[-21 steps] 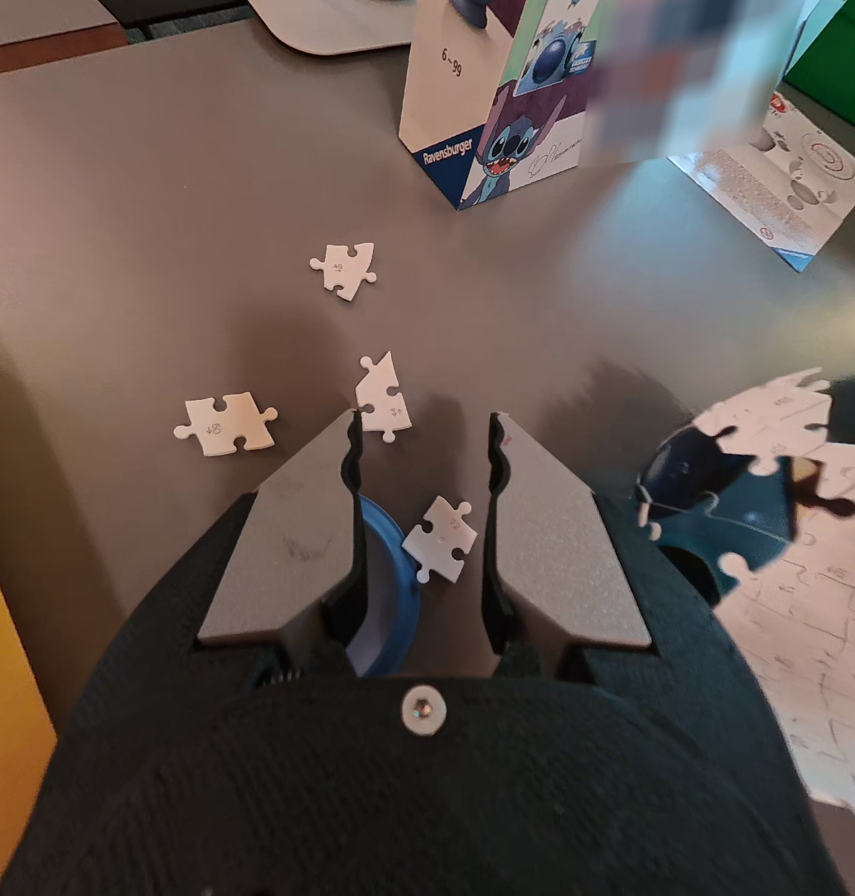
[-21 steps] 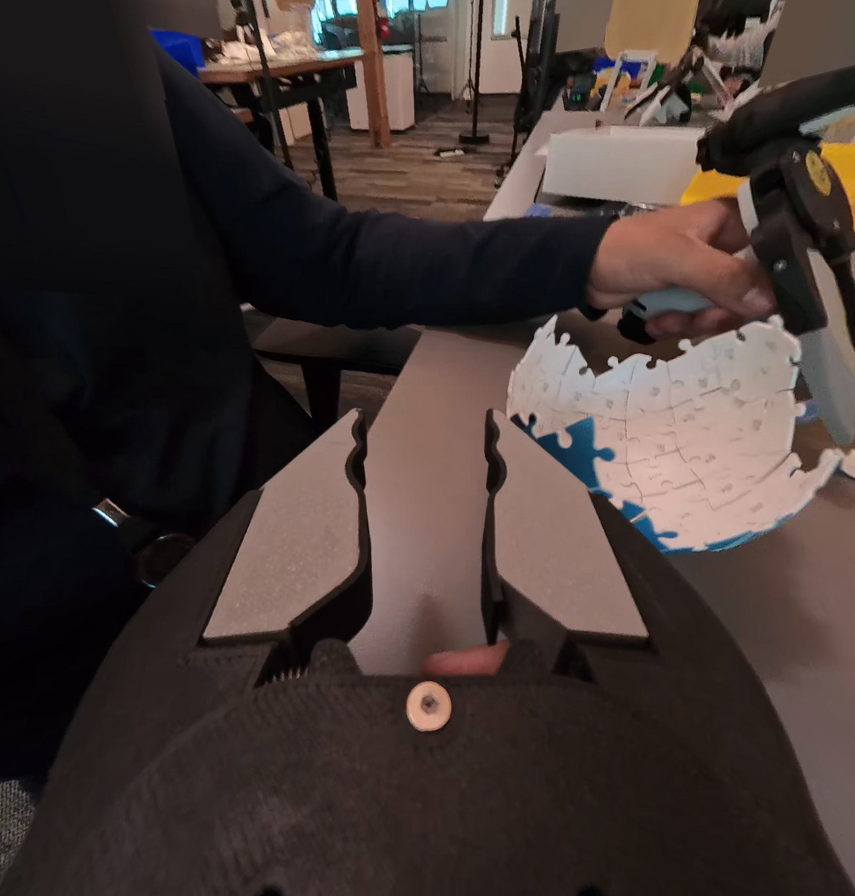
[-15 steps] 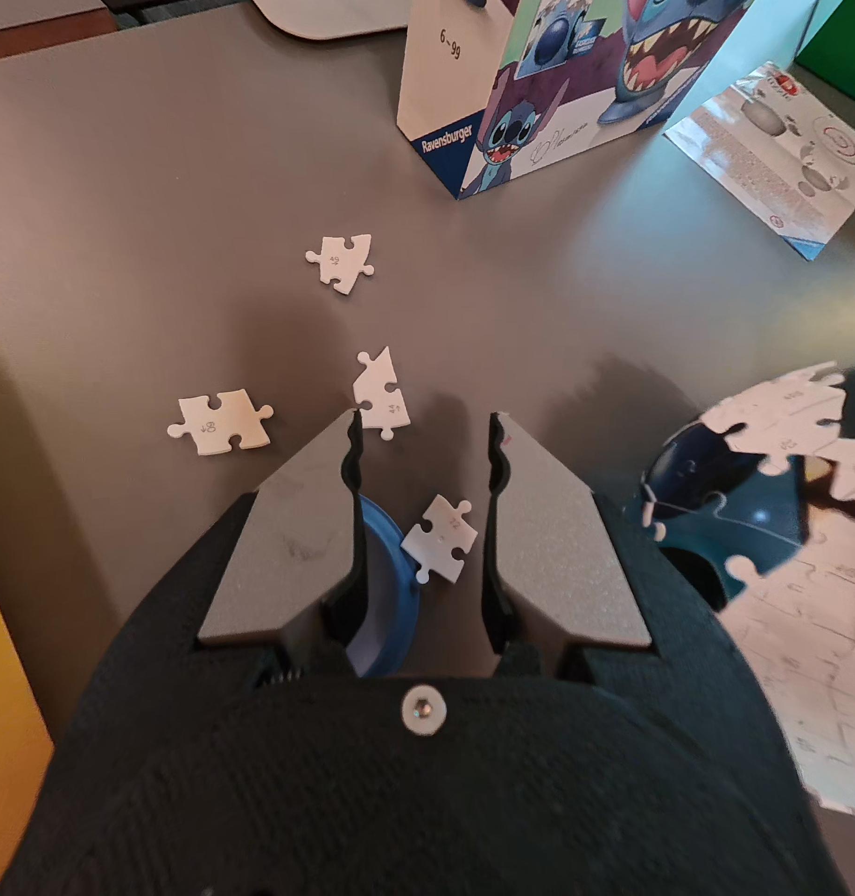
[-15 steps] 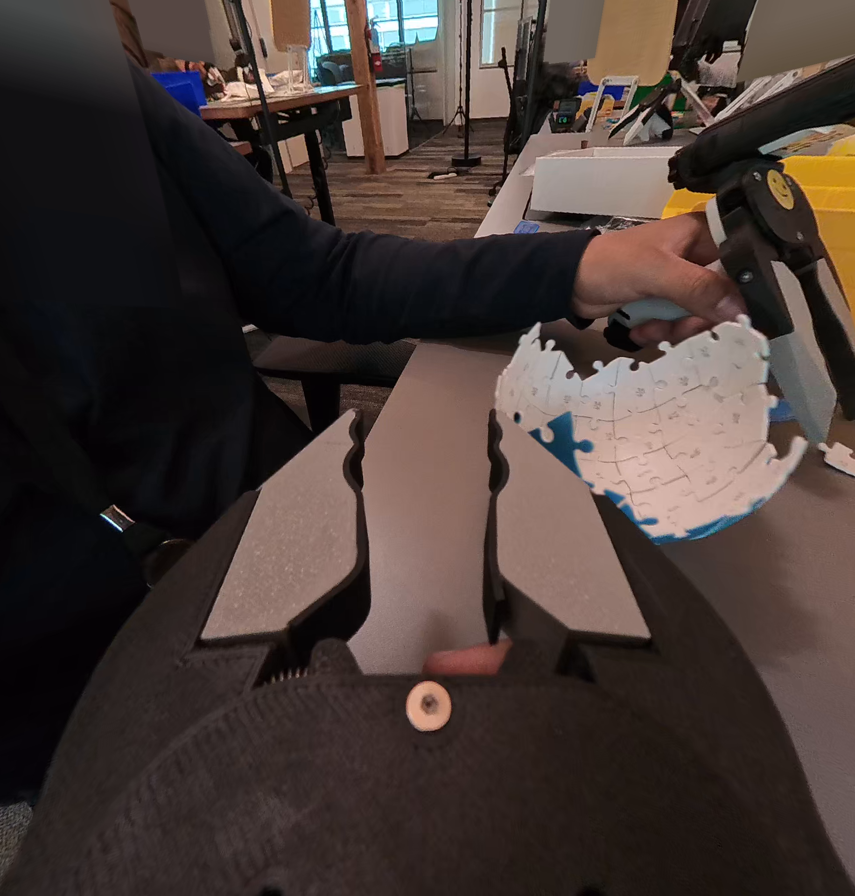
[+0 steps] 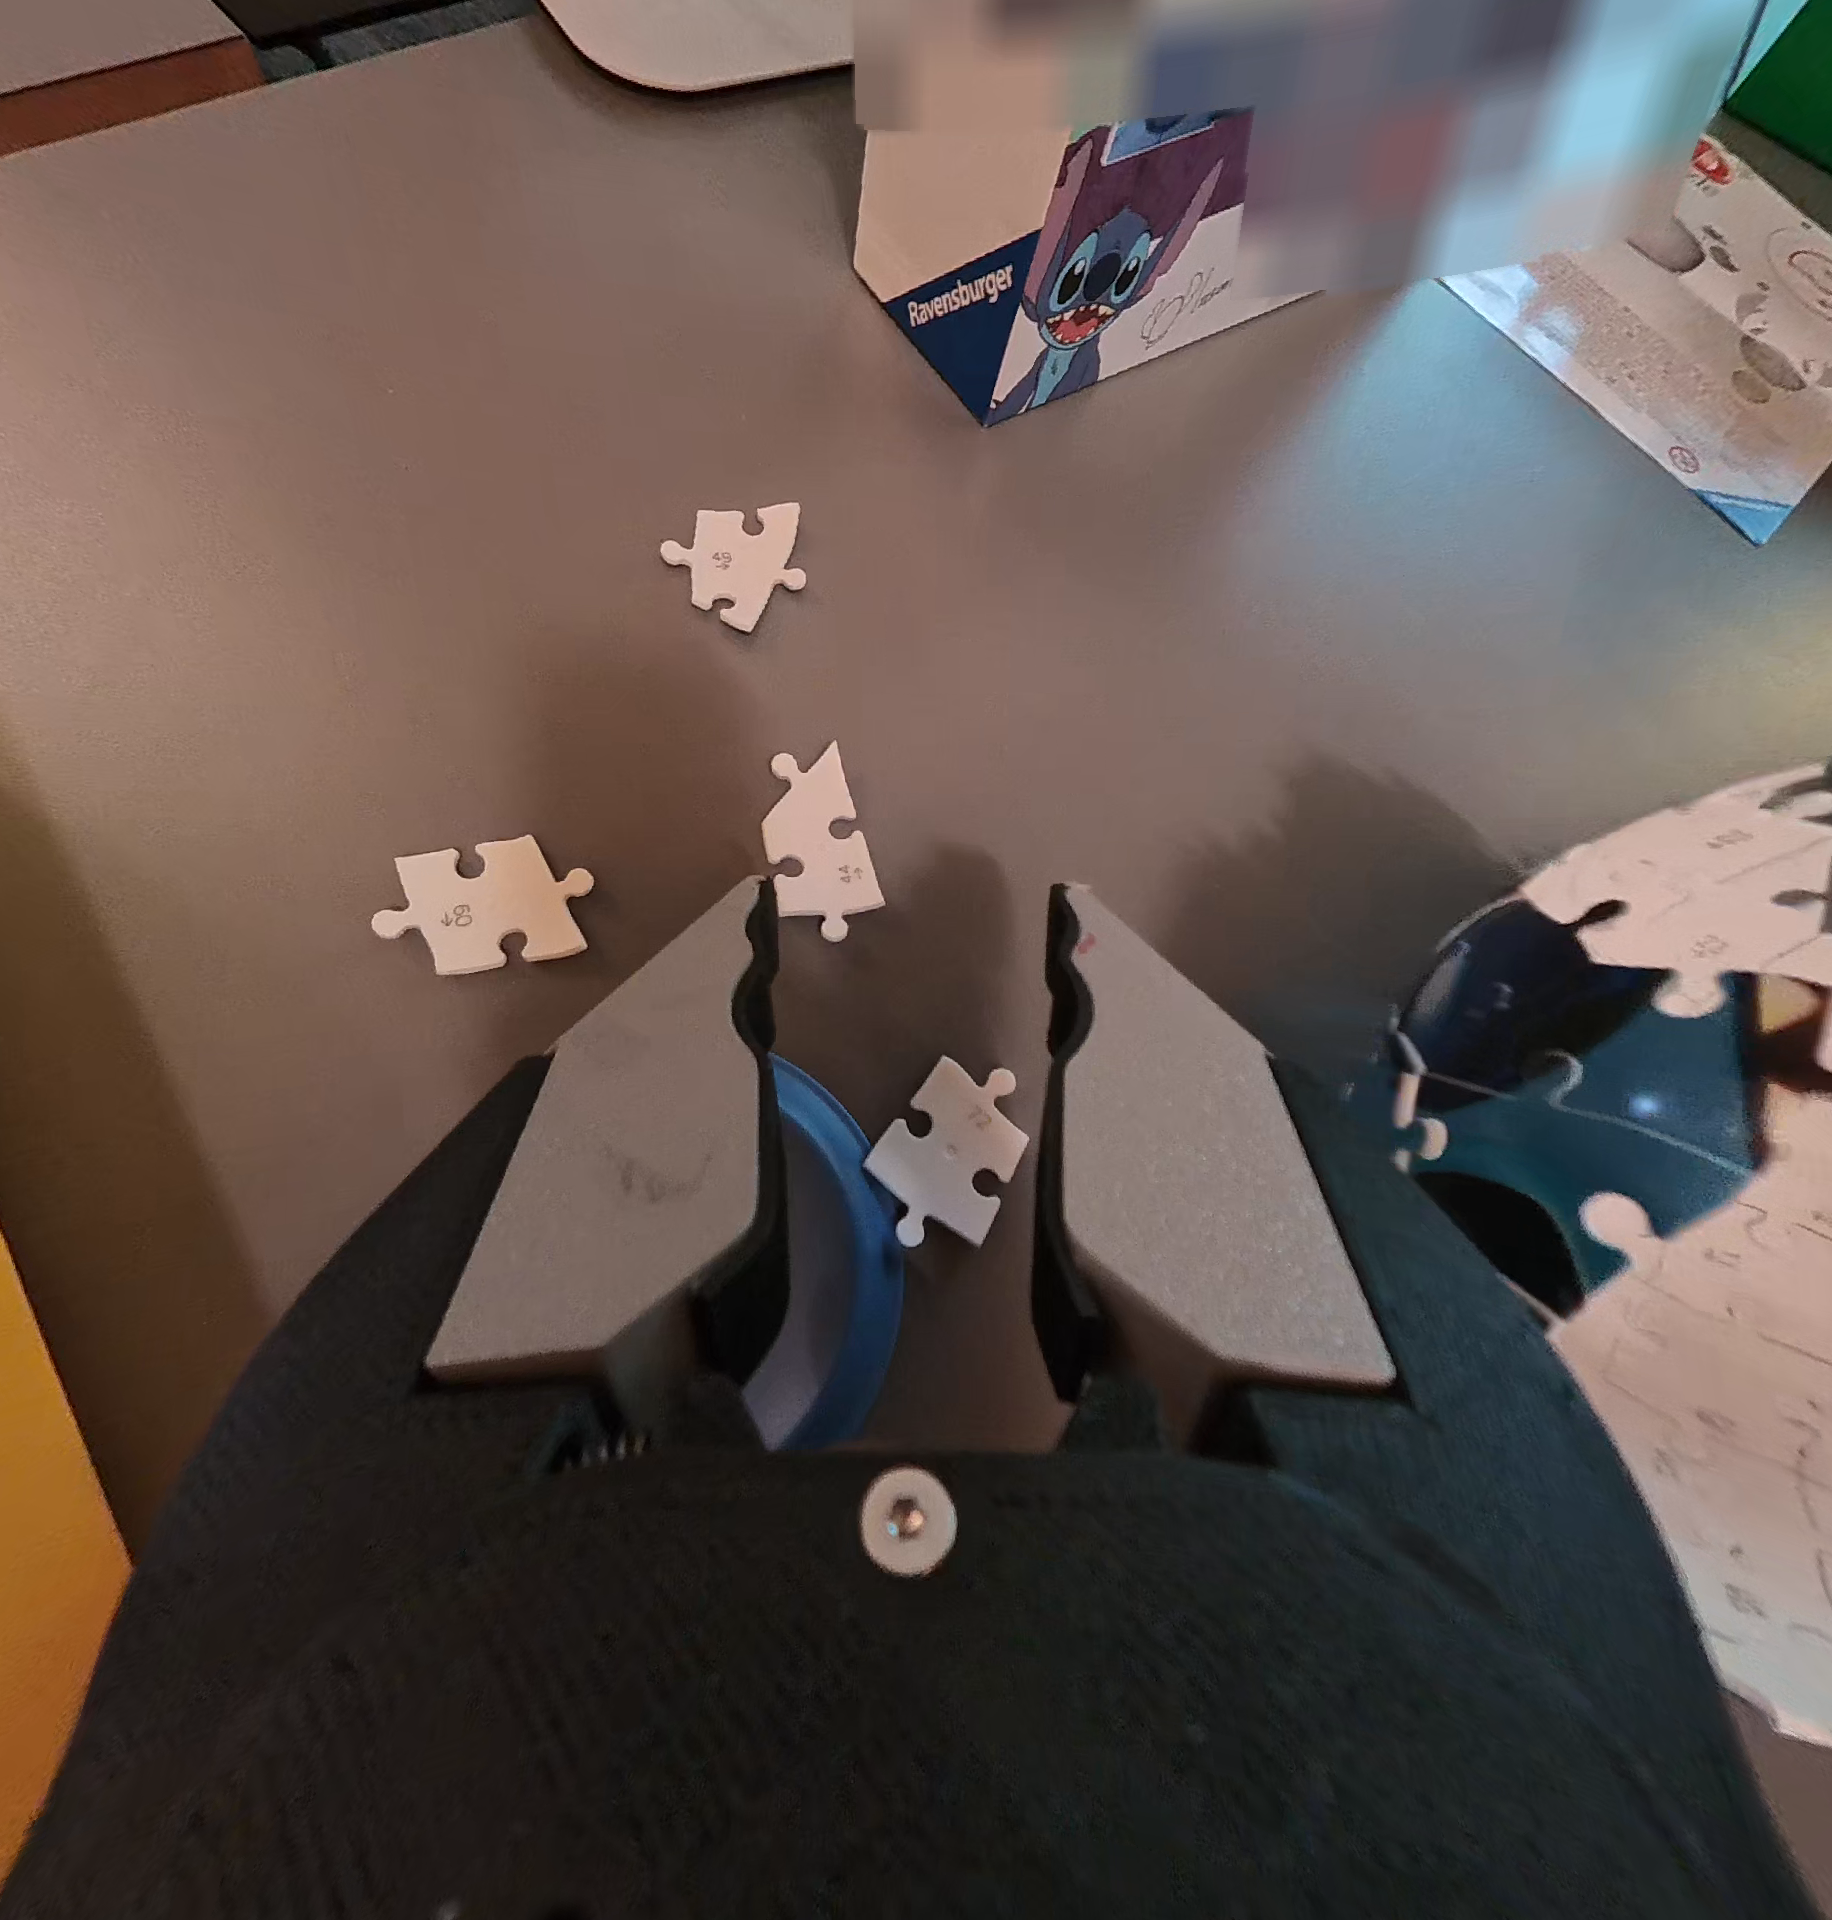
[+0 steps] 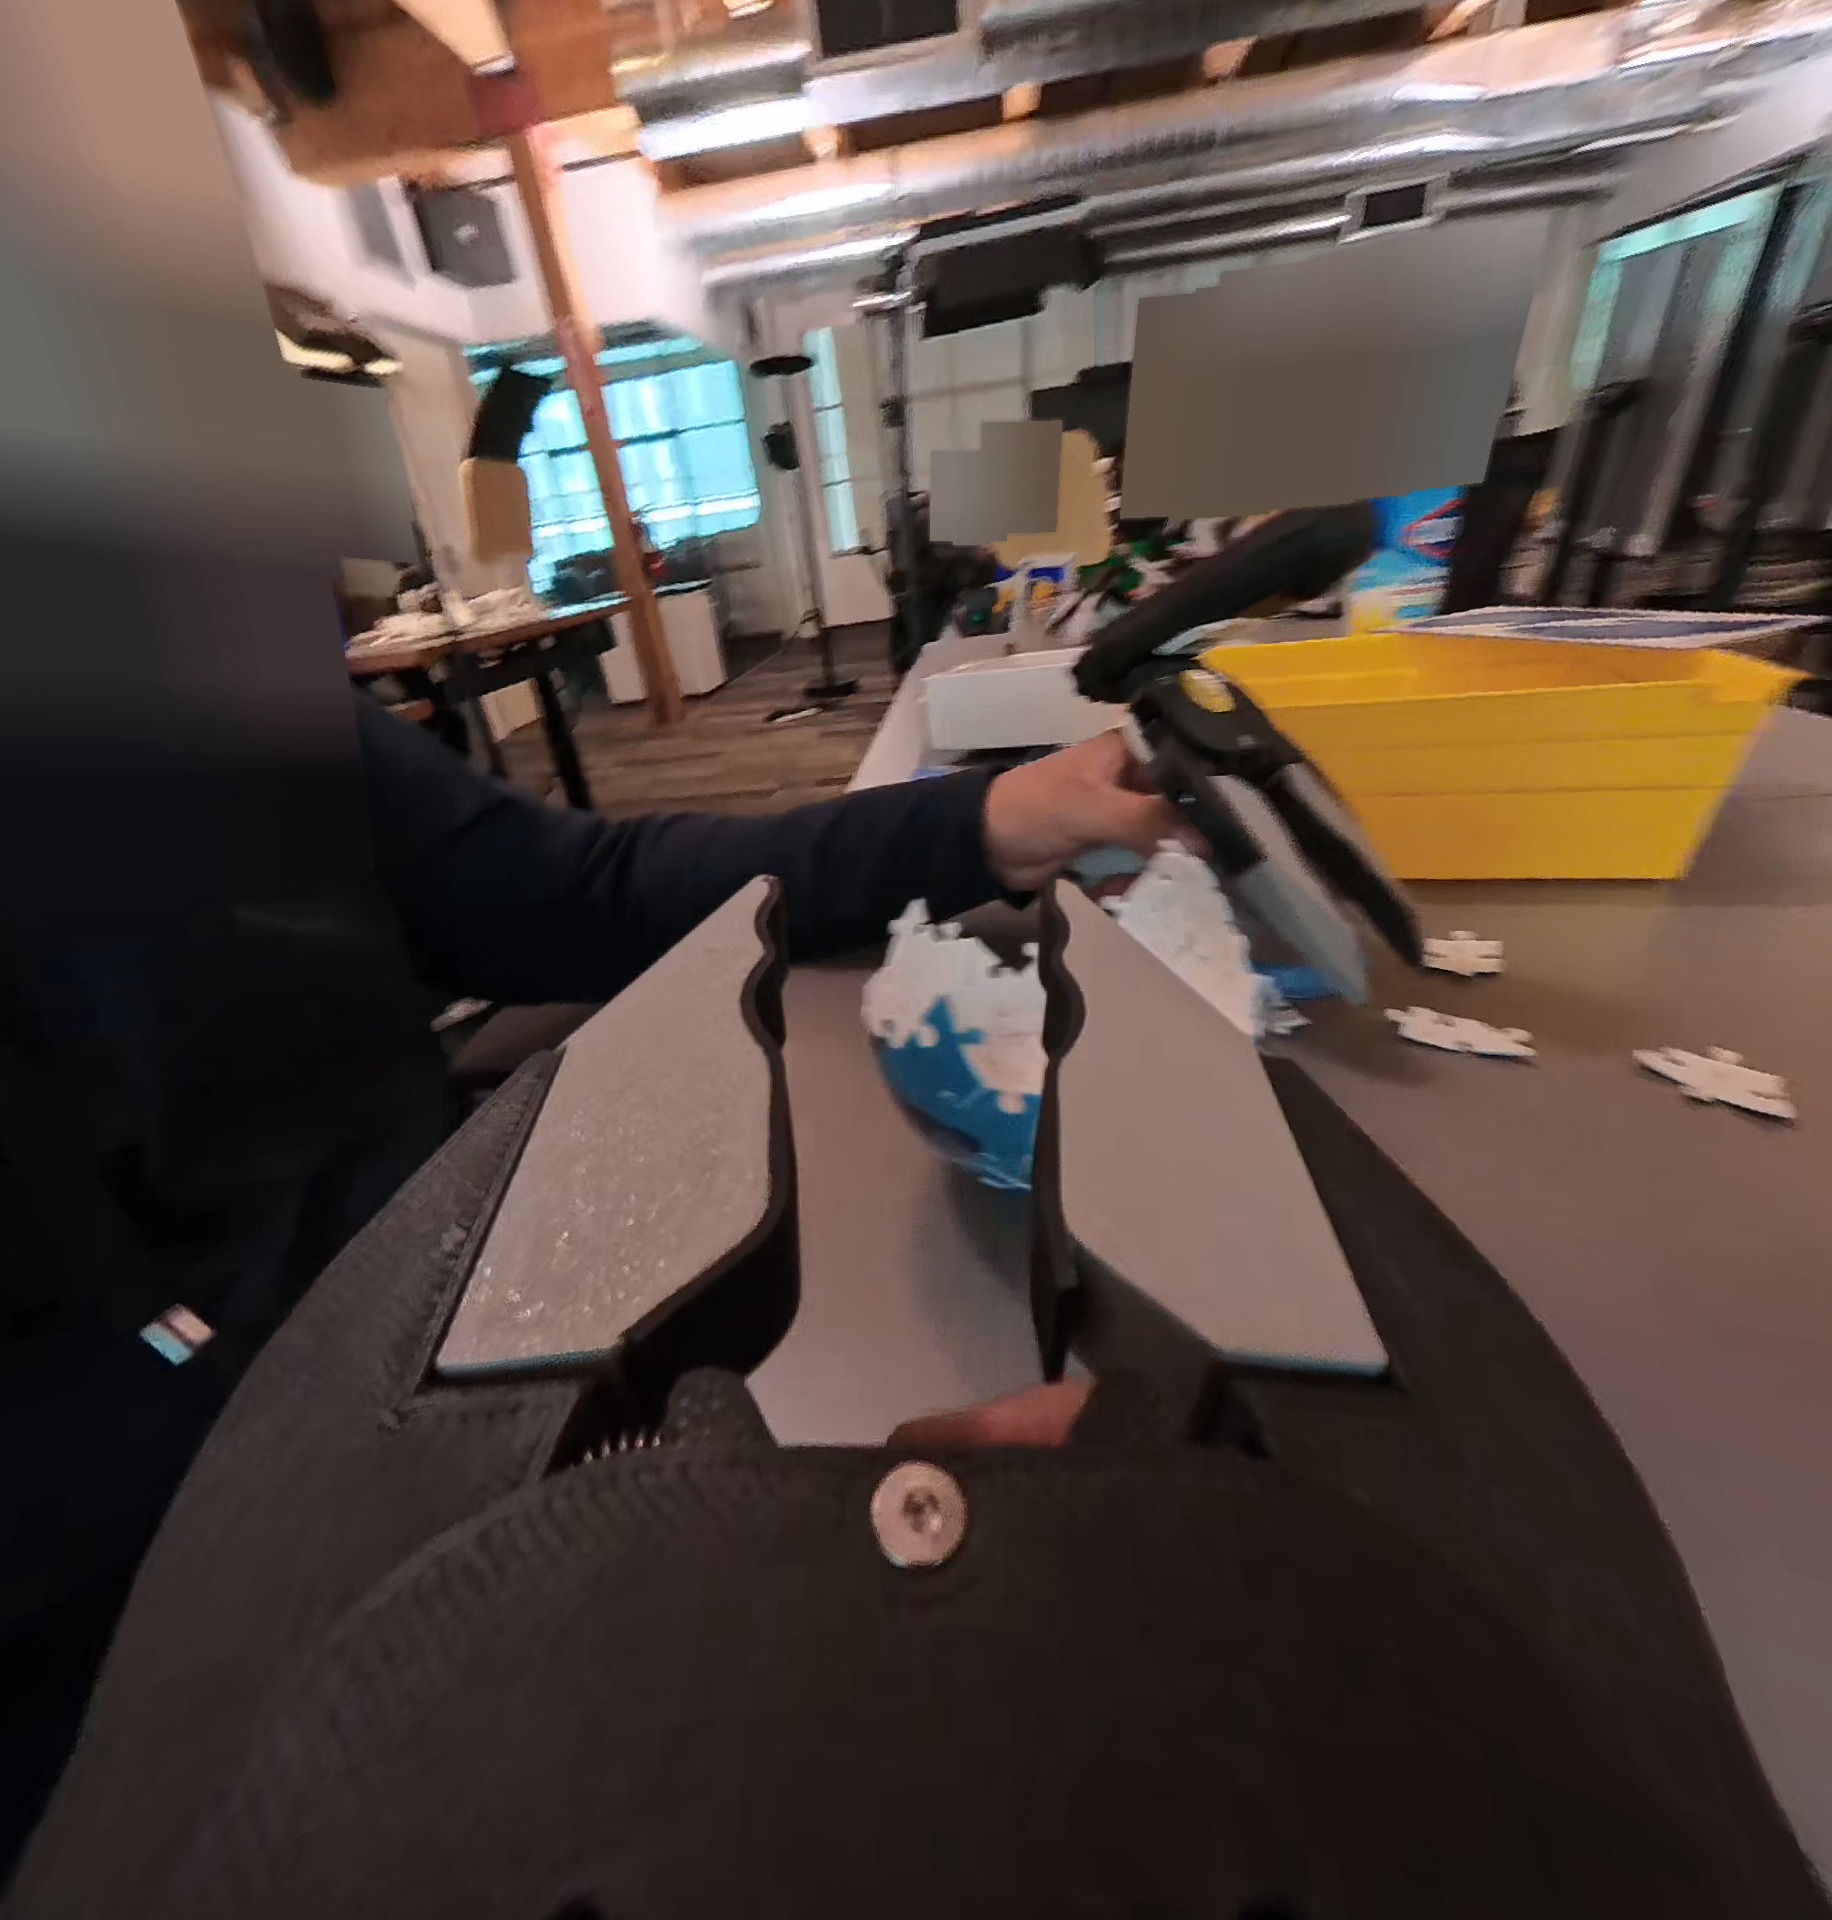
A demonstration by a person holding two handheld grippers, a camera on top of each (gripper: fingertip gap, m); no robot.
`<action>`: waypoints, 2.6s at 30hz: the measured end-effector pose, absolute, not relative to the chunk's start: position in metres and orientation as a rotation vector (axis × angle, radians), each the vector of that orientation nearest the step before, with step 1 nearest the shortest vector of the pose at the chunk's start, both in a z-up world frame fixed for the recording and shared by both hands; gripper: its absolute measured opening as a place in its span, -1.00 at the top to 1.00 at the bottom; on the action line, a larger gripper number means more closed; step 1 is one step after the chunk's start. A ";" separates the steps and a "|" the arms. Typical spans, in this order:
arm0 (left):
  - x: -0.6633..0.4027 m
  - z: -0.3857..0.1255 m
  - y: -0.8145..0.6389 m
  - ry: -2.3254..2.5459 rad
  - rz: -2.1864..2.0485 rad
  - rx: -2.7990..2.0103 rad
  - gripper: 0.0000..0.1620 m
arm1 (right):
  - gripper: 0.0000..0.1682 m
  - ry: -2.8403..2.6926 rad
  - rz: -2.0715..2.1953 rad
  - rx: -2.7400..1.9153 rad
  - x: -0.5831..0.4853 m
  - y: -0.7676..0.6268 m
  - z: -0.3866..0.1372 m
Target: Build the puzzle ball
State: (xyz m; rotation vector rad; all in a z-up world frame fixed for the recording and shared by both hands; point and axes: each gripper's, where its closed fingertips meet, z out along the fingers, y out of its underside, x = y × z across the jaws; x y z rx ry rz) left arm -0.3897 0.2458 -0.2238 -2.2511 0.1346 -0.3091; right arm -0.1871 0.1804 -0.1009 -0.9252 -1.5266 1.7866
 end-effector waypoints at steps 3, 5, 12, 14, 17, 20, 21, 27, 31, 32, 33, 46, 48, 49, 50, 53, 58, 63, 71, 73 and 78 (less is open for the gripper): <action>-0.390 -0.223 0.246 0.137 -0.305 -2.250 0.38 | 0.48 -1.358 1.620 -1.087 -0.196 0.226 -0.106; -0.390 -0.223 0.246 0.135 -0.303 -2.248 0.38 | 0.50 -1.262 1.479 -1.200 -0.201 0.256 -0.114; -0.392 -0.225 0.246 0.126 -0.303 -2.253 0.38 | 0.52 -1.134 1.276 -1.409 -0.201 0.301 -0.136; -0.392 -0.225 0.246 0.128 -0.300 -2.255 0.38 | 0.52 -1.122 1.269 -1.442 -0.201 0.305 -0.140; -0.392 -0.226 0.246 0.129 -0.301 -2.257 0.38 | 0.52 -1.107 1.275 -1.466 -0.201 0.309 -0.142; -0.392 -0.226 0.246 0.129 -0.299 -2.258 0.38 | 0.52 -1.097 1.269 -1.476 -0.200 0.311 -0.142; -0.392 -0.226 0.246 0.128 -0.299 -2.258 0.38 | 0.53 -1.096 1.268 -1.478 -0.200 0.311 -0.143; -0.392 -0.226 0.246 0.127 -0.300 -2.258 0.38 | 0.53 -1.090 1.265 -1.492 -0.200 0.313 -0.144; -0.392 -0.227 0.246 0.130 -0.298 -2.261 0.38 | 0.53 -1.090 1.262 -1.498 -0.200 0.314 -0.145; -0.392 -0.227 0.246 0.130 -0.297 -2.262 0.38 | 0.53 -1.090 1.262 -1.499 -0.200 0.314 -0.145; -0.392 -0.227 0.246 0.131 -0.296 -2.263 0.38 | 0.54 -1.090 1.264 -1.500 -0.200 0.314 -0.145; -0.391 -0.229 0.246 0.132 -0.295 -2.270 0.38 | 0.54 -1.093 1.264 -1.509 -0.200 0.314 -0.147; -0.392 -0.229 0.246 0.131 -0.295 -2.269 0.38 | 0.54 -1.094 1.264 -1.509 -0.200 0.314 -0.147; -0.392 -0.229 0.246 0.131 -0.295 -2.269 0.38 | 0.54 -1.094 1.264 -1.509 -0.201 0.314 -0.147; -0.392 -0.229 0.246 0.130 -0.295 -2.269 0.38 | 0.54 -1.095 1.264 -1.509 -0.201 0.314 -0.147; -0.392 -0.229 0.246 0.131 -0.294 -2.271 0.38 | 0.54 -1.097 1.265 -1.511 -0.201 0.314 -0.147; -0.392 -0.230 0.246 0.132 -0.290 -2.273 0.38 | 0.54 -1.098 1.264 -1.511 -0.201 0.314 -0.148; -0.395 -0.225 0.247 0.132 -0.267 -2.255 0.41 | 0.54 -1.101 1.260 -1.512 -0.201 0.314 -0.148; -0.407 -0.207 0.249 0.057 -0.267 -2.170 0.41 | 0.54 -1.107 1.251 -1.514 -0.201 0.314 -0.150; -0.410 -0.207 0.249 0.033 -0.275 -2.170 0.40 | 0.55 -1.113 1.232 -1.513 -0.201 0.314 -0.151; -0.414 -0.202 0.248 0.026 -0.245 -2.159 0.40 | 0.55 -1.152 1.150 -1.513 -0.203 0.314 -0.159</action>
